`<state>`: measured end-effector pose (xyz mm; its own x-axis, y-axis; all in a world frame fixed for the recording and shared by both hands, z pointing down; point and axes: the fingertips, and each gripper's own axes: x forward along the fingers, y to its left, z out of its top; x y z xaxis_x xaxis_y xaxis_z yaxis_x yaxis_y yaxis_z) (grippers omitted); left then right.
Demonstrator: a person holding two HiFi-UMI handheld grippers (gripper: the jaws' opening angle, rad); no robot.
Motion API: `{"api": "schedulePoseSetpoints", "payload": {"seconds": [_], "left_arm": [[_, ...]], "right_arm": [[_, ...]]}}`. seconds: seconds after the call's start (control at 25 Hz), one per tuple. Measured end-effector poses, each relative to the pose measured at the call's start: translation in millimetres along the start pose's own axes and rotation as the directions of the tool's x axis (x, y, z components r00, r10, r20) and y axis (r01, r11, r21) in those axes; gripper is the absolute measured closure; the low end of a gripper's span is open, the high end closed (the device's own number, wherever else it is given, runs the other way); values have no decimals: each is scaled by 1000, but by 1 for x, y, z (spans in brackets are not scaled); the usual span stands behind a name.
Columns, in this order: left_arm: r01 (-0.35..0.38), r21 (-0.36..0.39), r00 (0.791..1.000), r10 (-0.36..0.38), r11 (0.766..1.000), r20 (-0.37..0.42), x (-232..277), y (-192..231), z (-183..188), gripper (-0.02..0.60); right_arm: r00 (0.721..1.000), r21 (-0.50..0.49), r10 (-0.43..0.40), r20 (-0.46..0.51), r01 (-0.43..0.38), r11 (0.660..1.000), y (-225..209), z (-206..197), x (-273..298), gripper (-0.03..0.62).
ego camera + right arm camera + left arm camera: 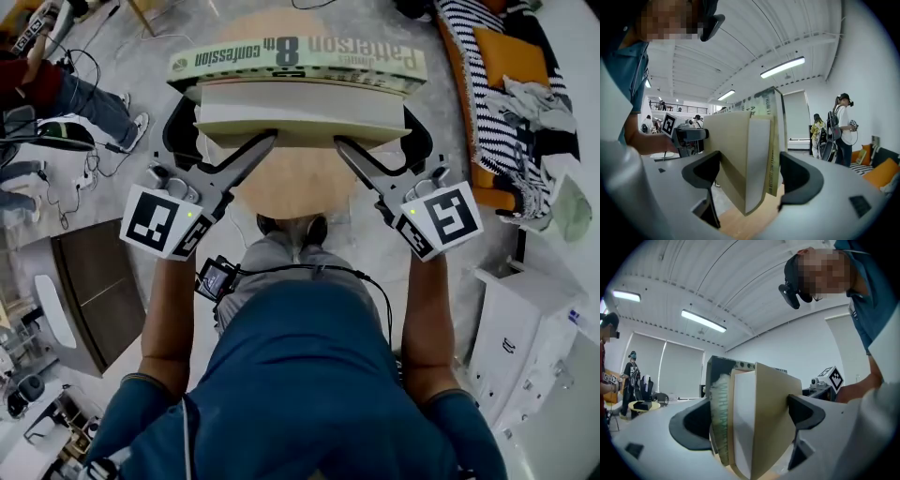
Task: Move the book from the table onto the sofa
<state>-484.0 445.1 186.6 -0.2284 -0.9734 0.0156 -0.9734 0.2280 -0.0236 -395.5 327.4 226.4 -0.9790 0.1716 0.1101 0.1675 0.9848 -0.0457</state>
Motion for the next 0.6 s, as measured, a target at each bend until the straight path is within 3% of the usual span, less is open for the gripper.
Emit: {"api": "schedulePoseSetpoints", "payload": {"seconds": [0.28,0.36,0.6], "left_arm": [[74,125,989,-89,989,118,-8,-40,61,89],[115,137,980,-135,984,147,-15,-51,73,87],[221,119,963,-236,968,133,-42,-74,78,89]], "right_arm": [[992,-85,-82,93,90,992,13,49,-48,175],[987,-106,-121,106,132,985,23,59,-63,175],[964,-124,-241,112,254,959,61,72,-103,175]]}}
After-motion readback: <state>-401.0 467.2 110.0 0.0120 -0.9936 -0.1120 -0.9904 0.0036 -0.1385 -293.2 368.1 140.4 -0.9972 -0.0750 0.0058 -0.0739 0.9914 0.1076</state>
